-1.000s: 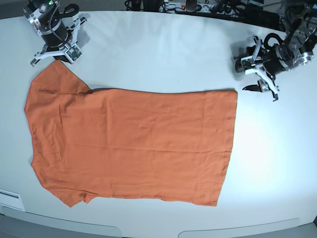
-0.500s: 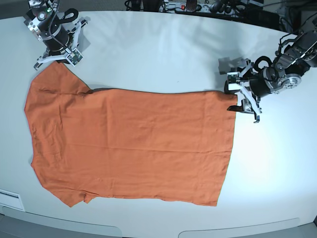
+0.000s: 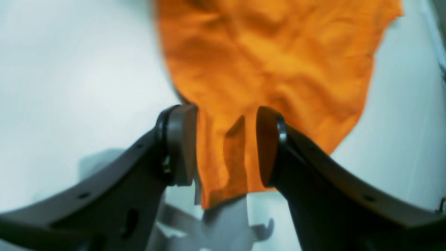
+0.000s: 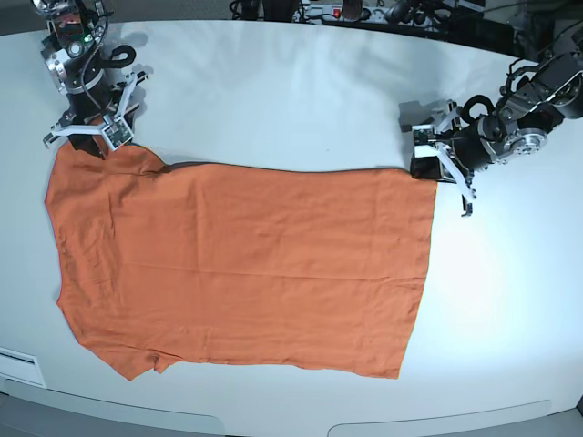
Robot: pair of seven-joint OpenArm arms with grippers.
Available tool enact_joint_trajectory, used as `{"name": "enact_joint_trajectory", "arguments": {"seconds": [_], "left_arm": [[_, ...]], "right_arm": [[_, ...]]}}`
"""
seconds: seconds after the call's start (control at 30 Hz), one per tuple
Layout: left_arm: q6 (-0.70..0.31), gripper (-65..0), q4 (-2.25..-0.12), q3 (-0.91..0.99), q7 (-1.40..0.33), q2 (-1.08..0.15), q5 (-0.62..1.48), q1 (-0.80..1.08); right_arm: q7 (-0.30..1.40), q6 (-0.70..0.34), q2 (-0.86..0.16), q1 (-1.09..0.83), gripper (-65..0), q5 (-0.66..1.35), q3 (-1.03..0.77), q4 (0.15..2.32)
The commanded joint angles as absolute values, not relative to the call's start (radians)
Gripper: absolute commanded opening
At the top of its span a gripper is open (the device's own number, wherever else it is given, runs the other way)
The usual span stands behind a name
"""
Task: Fold the T-shirt properly
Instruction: 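Move both grippers to the shirt's shoulder corners and grasp them, then lift the shoulder corners with both grippers and drag the shirt toward the robot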
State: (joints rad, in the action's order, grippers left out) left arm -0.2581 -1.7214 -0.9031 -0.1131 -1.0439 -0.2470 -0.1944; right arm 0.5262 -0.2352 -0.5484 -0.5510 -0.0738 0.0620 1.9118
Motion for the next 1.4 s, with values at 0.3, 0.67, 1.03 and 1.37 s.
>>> {"name": "enact_joint_trajectory", "arguments": {"seconds": [0.3,0.67,1.03,1.37], "left_arm": [[-0.273,-65.0,-1.720,-0.902,-0.159,-1.061,-0.253,-0.195],[-0.223,-65.0,-1.939,-0.902,-0.296,-1.131,-0.253,-0.194],[-0.204,-65.0,-2.143,-0.902,-0.393,-1.251,-0.252,-0.101],[-0.088,-65.0,-2.307,-0.902,-0.575,-1.289,-0.375,0.123]], "right_arm": [[0.595,-0.318,-0.563,-0.523,-61.7,-0.075,0.059,1.803],[0.739,-0.208,-0.580,-0.548,-65.0,-0.159,0.058,1.987],[0.757,-0.137,-0.635,-0.782,-65.0,-0.302,0.058,2.173],[0.791,-0.109,-0.635,-0.980,-65.0,-0.324,0.058,2.178]]}}
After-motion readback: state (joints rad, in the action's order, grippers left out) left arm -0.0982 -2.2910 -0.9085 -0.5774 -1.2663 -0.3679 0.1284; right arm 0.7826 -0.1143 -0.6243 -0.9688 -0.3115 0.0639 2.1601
